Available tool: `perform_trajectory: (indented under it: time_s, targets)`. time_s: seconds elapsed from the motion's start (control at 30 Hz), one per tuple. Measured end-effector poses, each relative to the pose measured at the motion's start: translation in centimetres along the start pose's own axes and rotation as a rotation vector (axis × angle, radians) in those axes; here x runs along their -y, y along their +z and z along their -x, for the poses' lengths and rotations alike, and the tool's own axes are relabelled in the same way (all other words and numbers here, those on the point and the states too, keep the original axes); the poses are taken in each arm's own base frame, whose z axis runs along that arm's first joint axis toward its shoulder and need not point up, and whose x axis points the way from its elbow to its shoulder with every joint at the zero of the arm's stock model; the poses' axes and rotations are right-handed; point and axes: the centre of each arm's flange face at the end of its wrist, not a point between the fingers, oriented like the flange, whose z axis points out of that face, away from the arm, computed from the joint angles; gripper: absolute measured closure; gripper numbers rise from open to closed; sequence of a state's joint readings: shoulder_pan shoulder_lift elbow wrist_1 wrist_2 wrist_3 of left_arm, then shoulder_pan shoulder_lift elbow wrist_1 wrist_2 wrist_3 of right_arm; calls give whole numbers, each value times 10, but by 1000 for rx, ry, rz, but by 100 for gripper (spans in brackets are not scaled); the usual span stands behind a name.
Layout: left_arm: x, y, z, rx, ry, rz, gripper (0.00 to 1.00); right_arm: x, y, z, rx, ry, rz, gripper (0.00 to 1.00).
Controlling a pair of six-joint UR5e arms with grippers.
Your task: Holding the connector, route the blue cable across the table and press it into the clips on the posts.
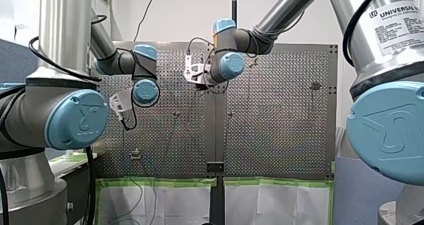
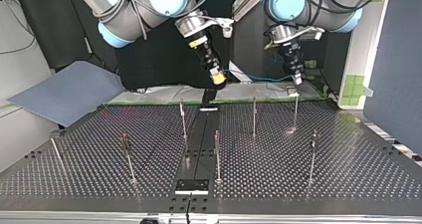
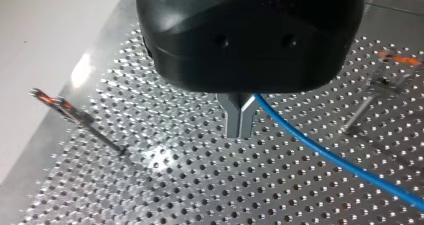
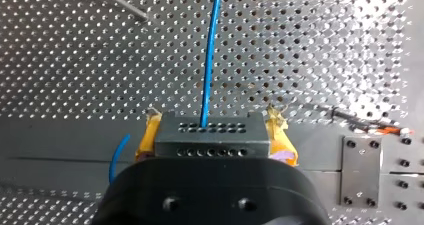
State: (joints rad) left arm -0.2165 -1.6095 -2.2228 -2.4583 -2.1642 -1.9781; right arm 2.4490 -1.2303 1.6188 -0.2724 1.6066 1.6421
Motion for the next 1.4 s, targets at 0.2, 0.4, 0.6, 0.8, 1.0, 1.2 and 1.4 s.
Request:
perform_trajectory:
  time_s: [0.2, 0.4, 0.6, 0.8, 1.0, 1.2, 1.4]
  targets:
    - [8, -3, 25, 13, -14, -10, 100, 6, 9, -17, 16, 0, -15, 100]
    - [23, 1, 66, 55, -50, -25, 100, 13, 24, -16, 53, -1, -20, 100]
    - [29, 2, 101, 88, -63, -28, 100, 16, 34, -33, 45, 9, -20, 100]
    - [33, 1, 131, 139, -89, -65, 100, 15, 42, -54, 34, 19, -17, 100]
    - [41, 12, 142, 153, -92, -111, 100, 18, 54, -71, 13, 27, -35, 100]
    - [38, 31, 126, 130, -71, -120, 100, 25, 68, -83, -7, 28, -62, 100]
    - [33, 52, 124, 145, -72, -126, 100, 22, 76, -107, -52, 30, -63, 100]
